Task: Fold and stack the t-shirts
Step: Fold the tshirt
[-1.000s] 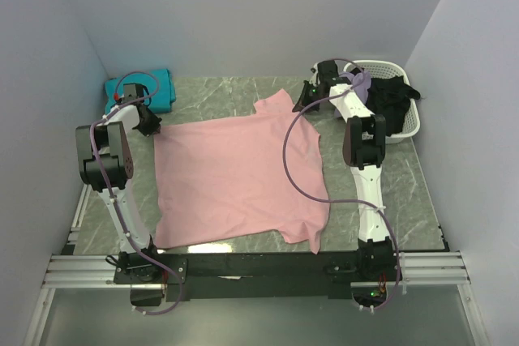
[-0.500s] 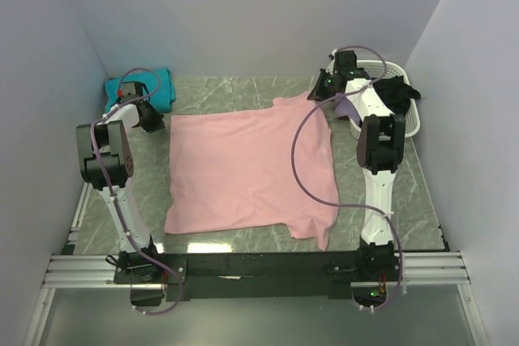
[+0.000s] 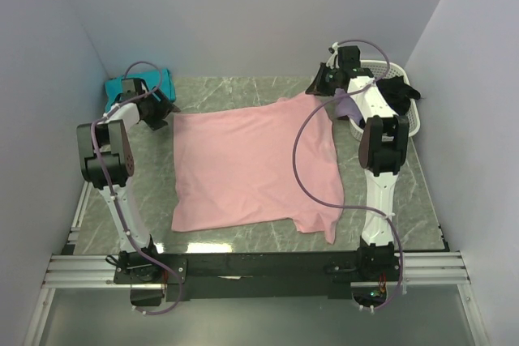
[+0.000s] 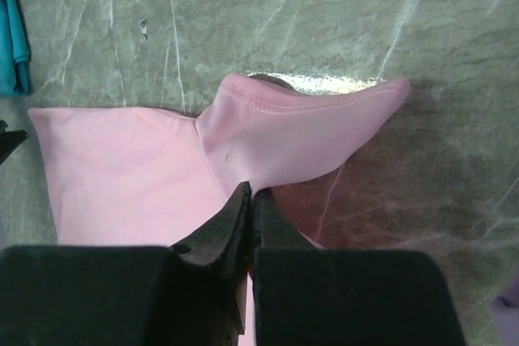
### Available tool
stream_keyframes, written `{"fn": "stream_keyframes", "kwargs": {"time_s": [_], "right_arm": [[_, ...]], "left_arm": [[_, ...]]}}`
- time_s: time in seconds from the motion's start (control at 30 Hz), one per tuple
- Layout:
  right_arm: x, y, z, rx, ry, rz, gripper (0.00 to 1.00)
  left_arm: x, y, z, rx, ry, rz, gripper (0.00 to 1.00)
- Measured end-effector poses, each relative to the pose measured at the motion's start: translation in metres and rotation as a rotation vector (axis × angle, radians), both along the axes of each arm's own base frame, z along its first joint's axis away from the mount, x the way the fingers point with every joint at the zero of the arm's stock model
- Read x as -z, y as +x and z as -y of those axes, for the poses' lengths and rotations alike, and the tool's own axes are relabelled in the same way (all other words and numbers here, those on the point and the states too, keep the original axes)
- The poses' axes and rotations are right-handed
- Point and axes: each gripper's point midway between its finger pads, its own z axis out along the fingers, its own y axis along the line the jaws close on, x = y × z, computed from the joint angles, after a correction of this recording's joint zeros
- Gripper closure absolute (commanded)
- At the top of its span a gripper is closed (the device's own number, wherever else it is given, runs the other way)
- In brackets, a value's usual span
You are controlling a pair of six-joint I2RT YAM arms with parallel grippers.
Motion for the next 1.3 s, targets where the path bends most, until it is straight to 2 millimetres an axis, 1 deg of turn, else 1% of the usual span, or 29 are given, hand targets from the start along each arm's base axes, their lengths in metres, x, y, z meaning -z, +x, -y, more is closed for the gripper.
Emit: {"fn": "stream_keyframes", "kwargs": {"time_s": [0.13,0.27,0.3,0.37,0.4,0.43,0.5,0.53,0.6,0.63,0.67,0.8,0.93,1.03,1.1,1.17,1.23,1.3], "right_arm": [[0.002,-0.001,-0.001,-0.005,0.003,-0.006,1.0],[0.002,-0.001,-0.001,-0.01,0.004,-0.006,1.0],[0.002,-0.001,-0.002,-0.011,0.005,-0.007,1.0],[0.004,-0.001,-0.002,-0.014,0.007,-0.01,1.0],[0.006,-0.001,-0.002,-0.015,0.008,-0.013,1.0],[0.007,-0.001,-0.003,-0.015,0.008,-0.016,1.0],[0.009,-0.001,-0.002,-0.015,0.009,-0.02,1.0],[0.009,-0.001,-0.003,-0.017,0.01,-0.021,1.0],[0.009,-0.001,-0.003,-0.017,0.01,-0.021,1.0],[0.009,-0.001,-0.003,-0.017,0.01,-0.021,1.0],[0.01,-0.001,-0.003,-0.017,0.01,-0.021,1.0],[0.01,-0.001,-0.003,-0.019,0.008,-0.019,1.0],[0.011,-0.001,-0.003,-0.022,0.007,-0.019,1.0],[0.017,-0.005,-0.004,-0.028,0.01,-0.027,1.0],[0.025,-0.012,-0.003,-0.03,0.007,-0.049,1.0],[0.035,-0.026,-0.002,-0.028,0.003,-0.087,1.0],[0.041,-0.035,0.0,-0.02,-0.005,-0.108,1.0],[0.043,-0.045,0.003,-0.012,-0.016,-0.121,1.0]], "left_arm": [[0.0,0.01,0.009,0.029,-0.015,0.018,0.31],[0.014,0.012,0.017,0.049,-0.017,0.0,0.33],[0.013,0.013,0.019,0.055,-0.019,0.005,0.33],[0.013,0.015,0.02,0.057,-0.006,0.009,0.39],[0.014,0.015,0.021,0.06,-0.002,0.009,0.43],[0.015,0.015,0.022,0.062,0.005,0.008,0.51],[0.018,0.015,0.022,0.066,0.02,0.006,0.62],[0.02,0.015,0.022,0.065,0.024,0.001,0.74],[0.024,0.016,0.022,0.068,0.038,-0.003,0.85],[0.025,0.016,0.021,0.063,0.041,-0.008,0.95],[0.028,0.016,0.022,0.064,0.044,-0.015,0.99],[0.028,0.021,0.022,0.066,0.057,-0.01,0.99],[0.028,0.022,0.022,0.063,0.067,-0.008,0.99],[0.026,0.02,0.022,0.063,0.07,-0.004,0.99],[0.024,0.013,0.022,0.061,0.072,-0.008,0.99],[0.019,0.003,0.023,0.06,0.074,-0.011,0.99],[0.01,-0.005,0.023,0.057,0.077,-0.004,0.99],[-0.002,-0.01,0.023,0.054,0.082,0.014,0.99]]}}
